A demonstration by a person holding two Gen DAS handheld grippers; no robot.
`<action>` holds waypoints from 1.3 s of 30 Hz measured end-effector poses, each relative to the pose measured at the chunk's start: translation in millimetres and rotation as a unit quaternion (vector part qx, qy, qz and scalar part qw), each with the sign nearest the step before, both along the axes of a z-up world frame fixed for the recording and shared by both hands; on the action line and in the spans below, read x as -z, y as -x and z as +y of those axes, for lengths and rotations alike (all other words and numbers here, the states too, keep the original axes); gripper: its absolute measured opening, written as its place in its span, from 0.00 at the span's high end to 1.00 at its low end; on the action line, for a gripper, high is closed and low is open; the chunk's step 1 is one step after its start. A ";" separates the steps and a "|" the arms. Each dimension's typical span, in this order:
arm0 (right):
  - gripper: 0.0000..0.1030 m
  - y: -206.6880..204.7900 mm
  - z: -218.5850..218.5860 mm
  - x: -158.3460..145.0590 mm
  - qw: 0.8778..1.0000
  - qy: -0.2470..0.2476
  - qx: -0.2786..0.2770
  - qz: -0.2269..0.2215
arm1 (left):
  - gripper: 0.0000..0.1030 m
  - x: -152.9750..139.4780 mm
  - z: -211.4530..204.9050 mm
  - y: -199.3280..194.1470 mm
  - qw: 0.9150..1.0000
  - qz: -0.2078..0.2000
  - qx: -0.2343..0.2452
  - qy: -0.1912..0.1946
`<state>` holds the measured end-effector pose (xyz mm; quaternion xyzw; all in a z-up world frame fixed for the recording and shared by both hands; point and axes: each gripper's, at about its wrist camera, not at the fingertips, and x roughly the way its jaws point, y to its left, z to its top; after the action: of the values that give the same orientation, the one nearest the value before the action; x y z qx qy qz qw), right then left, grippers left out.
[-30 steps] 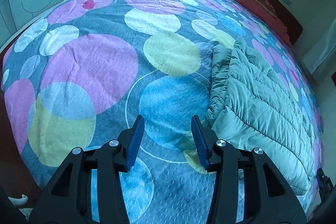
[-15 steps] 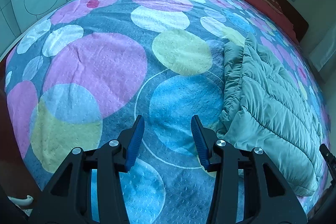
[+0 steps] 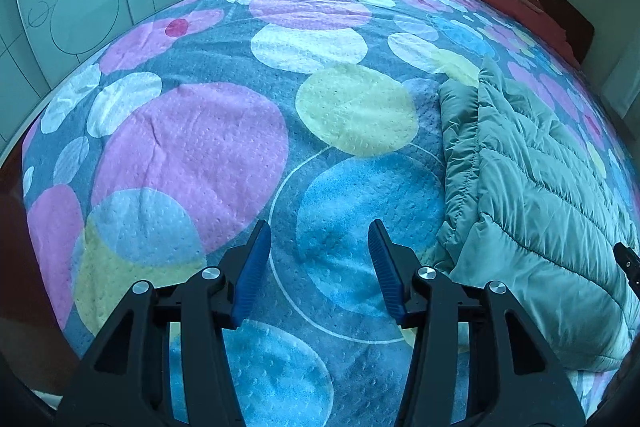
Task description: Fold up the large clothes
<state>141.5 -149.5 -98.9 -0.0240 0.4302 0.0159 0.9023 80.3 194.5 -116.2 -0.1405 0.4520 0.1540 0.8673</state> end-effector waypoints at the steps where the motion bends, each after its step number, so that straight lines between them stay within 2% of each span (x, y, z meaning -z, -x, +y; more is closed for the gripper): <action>1: 0.61 -1.9 1.5 3.8 1.000 0.004 -0.001 0.005 | 0.50 -1.1 -0.1 -0.9 1.000 -0.001 0.002 -0.004; 10: 0.61 -9.0 4.8 33.4 0.999 0.026 -0.002 0.024 | 0.49 -10.2 -10.1 -12.9 1.000 -0.001 0.022 -0.020; 14: 0.61 -8.8 4.4 36.4 0.999 0.030 -0.003 0.021 | 0.47 -19.5 -16.3 -16.6 0.999 -0.005 0.031 -0.015; 16: 0.61 -8.8 4.2 37.6 0.999 0.031 -0.004 0.019 | 0.39 -25.5 -19.2 -17.6 0.999 -0.008 0.033 -0.008; 19: 0.61 -8.3 4.2 38.7 0.999 0.029 -0.005 0.017 | 0.39 -35.4 -24.1 -19.5 0.999 -0.015 0.040 0.008; 23: 0.61 -7.4 4.2 39.3 0.999 0.029 -0.005 0.015 | 0.39 -45.3 -34.0 -23.0 0.999 -0.025 0.048 0.004; 31: 0.61 -6.9 3.5 39.8 1.000 0.027 -0.005 0.013 | 0.38 -47.7 -59.2 -39.6 0.997 -0.029 0.067 0.030; 39: 0.61 -7.4 3.7 39.9 1.000 0.024 -0.005 0.012 | 0.38 -25.9 -68.1 -62.4 0.993 -0.012 0.058 0.097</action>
<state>148.9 -145.9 -138.8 -0.0478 0.4409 0.0104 0.8962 142.7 126.4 -90.3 -0.1995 0.4615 0.0568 0.8626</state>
